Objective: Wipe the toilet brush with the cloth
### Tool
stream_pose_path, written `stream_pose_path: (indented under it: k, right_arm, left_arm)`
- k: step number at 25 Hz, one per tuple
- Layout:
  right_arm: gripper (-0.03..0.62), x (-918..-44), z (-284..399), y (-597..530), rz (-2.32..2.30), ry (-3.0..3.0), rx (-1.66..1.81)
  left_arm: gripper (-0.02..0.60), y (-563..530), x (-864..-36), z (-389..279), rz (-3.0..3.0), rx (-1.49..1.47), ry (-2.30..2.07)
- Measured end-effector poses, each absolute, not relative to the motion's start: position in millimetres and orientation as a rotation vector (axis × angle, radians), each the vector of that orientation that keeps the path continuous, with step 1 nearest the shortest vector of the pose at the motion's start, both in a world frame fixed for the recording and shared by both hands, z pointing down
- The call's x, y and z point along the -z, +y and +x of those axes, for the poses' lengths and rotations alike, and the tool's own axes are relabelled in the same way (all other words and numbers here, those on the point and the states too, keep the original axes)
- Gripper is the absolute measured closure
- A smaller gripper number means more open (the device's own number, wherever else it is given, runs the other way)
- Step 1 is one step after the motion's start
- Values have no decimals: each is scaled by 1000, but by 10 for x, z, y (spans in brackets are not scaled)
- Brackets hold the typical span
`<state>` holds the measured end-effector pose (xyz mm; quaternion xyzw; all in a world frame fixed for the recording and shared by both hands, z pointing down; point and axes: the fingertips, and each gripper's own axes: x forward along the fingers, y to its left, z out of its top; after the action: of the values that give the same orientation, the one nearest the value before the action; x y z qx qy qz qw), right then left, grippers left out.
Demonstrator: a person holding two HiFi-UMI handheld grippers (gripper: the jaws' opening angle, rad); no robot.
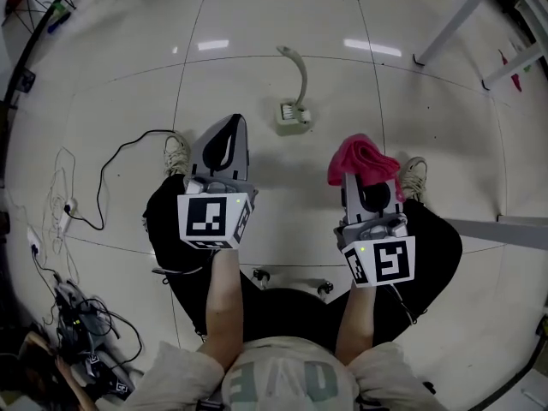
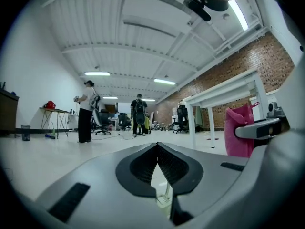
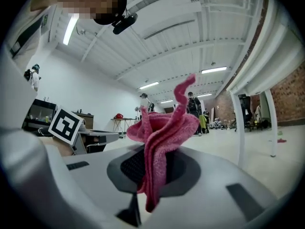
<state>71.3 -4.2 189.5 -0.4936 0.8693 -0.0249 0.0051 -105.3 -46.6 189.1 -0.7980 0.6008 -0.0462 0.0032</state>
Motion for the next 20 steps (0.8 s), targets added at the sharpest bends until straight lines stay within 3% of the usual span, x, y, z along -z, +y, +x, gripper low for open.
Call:
stream_pose_path:
  k: [13,20]
  right_arm:
    - [562,-1648,696,-291,-1488,2707,46]
    - [562,-2143,745,-206,-1501,2759,190]
  left_arm:
    - [578,-797,-1725,-1032,-2544,53,1828]
    - [578,-514,-2207,-1254,-2567,179,1886]
